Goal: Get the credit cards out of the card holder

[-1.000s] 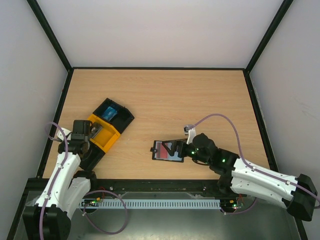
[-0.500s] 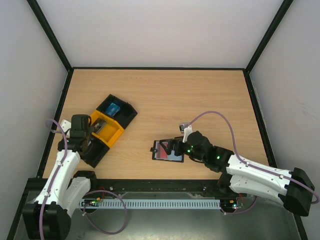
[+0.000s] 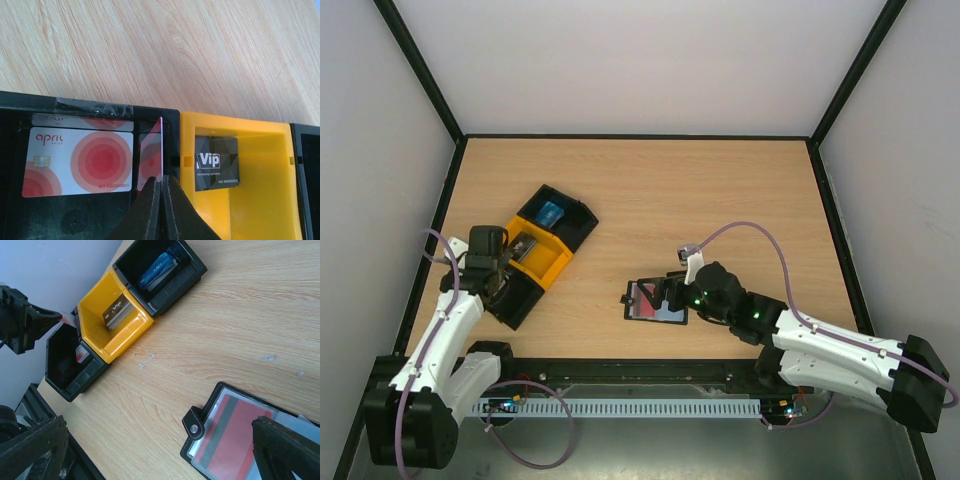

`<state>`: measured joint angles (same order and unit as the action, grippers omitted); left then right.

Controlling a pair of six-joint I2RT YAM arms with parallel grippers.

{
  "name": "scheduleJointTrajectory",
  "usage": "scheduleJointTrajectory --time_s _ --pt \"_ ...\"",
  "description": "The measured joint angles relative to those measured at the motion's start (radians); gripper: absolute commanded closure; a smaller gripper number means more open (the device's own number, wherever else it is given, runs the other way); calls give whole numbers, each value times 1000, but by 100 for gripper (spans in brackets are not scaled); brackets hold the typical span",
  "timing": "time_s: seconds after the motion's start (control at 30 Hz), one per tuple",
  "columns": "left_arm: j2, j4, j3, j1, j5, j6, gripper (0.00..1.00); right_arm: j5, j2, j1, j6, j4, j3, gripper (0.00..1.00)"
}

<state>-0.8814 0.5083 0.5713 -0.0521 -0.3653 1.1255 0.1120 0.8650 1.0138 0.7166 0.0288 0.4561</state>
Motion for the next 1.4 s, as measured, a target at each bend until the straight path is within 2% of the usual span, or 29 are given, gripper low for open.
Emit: scheduleJointTrajectory --time_s 0.43,1.17,1.23,1.4 --pt "35 -32 -55 1 -40 -20 97 1 -50 0 -2 0 -18 2" --pt "-23 -95 -97 21 -85 -53 96 0 -57 0 -3 -2 -18 2" --pt "-30 -95 -98 24 -91 -50 93 0 -57 0 -2 -2 -18 2" --pt "-47 -84 -97 27 -120 -28 77 -1 -57 0 -3 -3 -18 2"
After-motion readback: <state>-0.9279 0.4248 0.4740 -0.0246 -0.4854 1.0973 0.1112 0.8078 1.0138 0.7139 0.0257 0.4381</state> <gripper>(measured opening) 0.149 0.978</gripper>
